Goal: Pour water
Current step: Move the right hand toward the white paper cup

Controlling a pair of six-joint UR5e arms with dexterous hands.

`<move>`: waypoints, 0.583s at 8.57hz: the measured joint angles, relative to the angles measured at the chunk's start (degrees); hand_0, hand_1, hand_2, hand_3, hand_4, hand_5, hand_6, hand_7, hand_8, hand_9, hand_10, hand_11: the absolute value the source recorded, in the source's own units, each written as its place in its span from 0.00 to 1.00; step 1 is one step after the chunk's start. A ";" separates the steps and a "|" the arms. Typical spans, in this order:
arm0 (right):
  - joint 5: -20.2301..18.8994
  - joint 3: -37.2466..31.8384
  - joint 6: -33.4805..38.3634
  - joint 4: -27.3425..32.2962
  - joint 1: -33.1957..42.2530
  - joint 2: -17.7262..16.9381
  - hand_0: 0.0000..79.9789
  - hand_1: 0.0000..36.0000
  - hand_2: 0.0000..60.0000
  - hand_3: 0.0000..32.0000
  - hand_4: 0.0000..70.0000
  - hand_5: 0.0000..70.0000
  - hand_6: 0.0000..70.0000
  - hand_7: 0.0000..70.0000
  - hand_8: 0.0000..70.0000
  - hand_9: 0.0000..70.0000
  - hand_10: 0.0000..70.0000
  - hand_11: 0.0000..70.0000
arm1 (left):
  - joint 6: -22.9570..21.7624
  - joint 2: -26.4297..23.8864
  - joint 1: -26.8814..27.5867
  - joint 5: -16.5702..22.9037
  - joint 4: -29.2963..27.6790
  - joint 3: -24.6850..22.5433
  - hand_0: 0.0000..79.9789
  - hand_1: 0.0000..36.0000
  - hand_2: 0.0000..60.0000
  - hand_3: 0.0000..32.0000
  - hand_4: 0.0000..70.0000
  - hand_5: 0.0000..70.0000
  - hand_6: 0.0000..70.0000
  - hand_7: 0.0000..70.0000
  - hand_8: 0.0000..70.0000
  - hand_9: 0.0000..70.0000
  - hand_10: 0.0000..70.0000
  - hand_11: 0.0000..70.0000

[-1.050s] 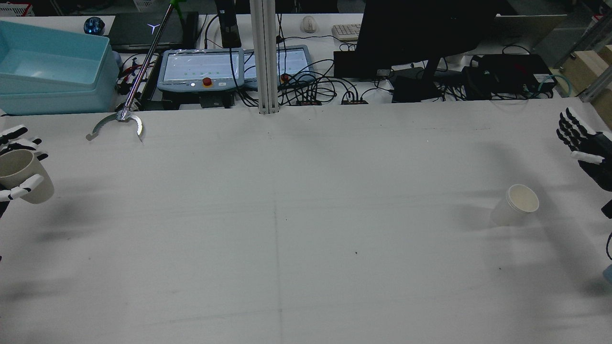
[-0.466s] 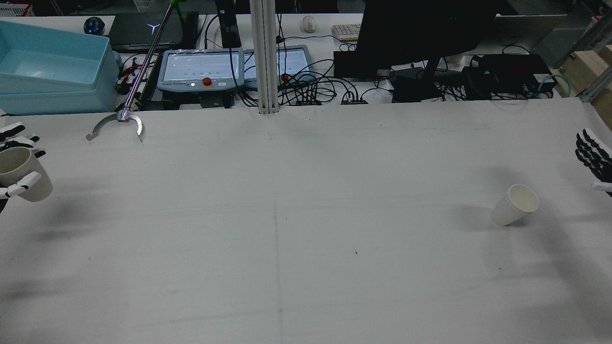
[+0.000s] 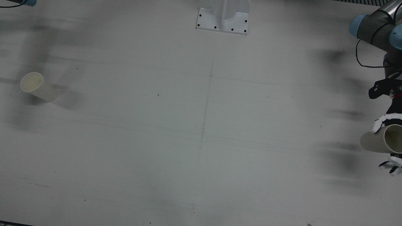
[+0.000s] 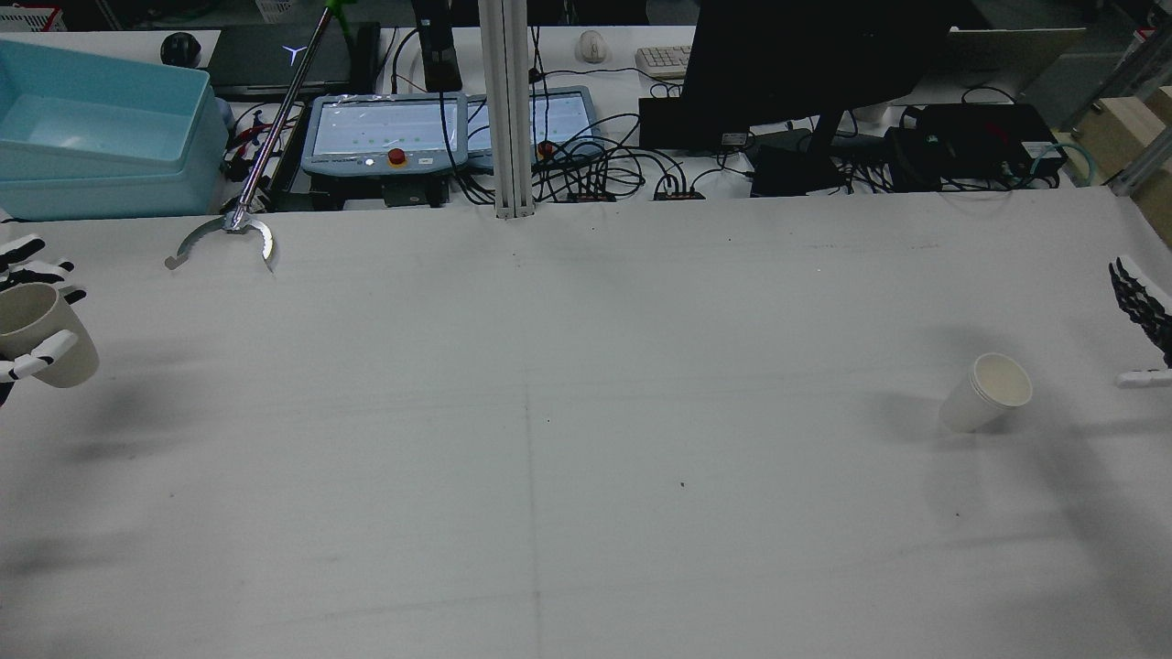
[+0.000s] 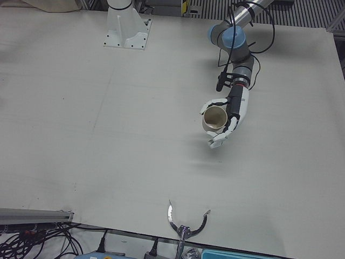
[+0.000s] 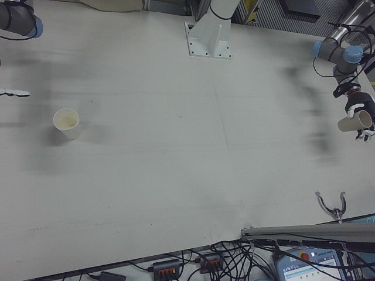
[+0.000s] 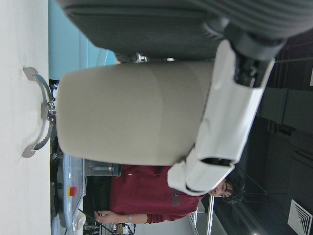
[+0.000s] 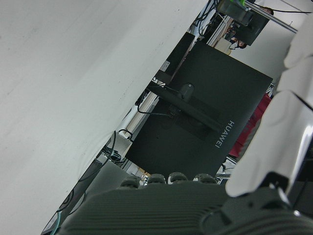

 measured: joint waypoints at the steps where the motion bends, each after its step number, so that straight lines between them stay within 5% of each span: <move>1: 0.20 -1.36 -2.00 0.32 -0.18 1.05 0.56 0.36 0.12 0.00 0.00 0.00 0.00 0.00 0.00 0.00 0.02 0.05 | 0.08 -0.01 -0.04 0.03 -0.01 0.20 1.00 1.00 1.00 0.00 0.20 0.30 0.30 0.63 0.19 0.32 0.22 0.38; 5: 2.24 -2.93 -4.35 0.68 -3.49 3.44 0.52 0.32 0.13 0.00 0.00 0.00 0.00 0.00 0.00 0.00 0.03 0.06 | 0.08 -0.06 -0.15 0.01 -0.03 0.81 1.00 1.00 1.00 0.00 0.20 0.30 0.29 0.63 0.19 0.32 0.22 0.38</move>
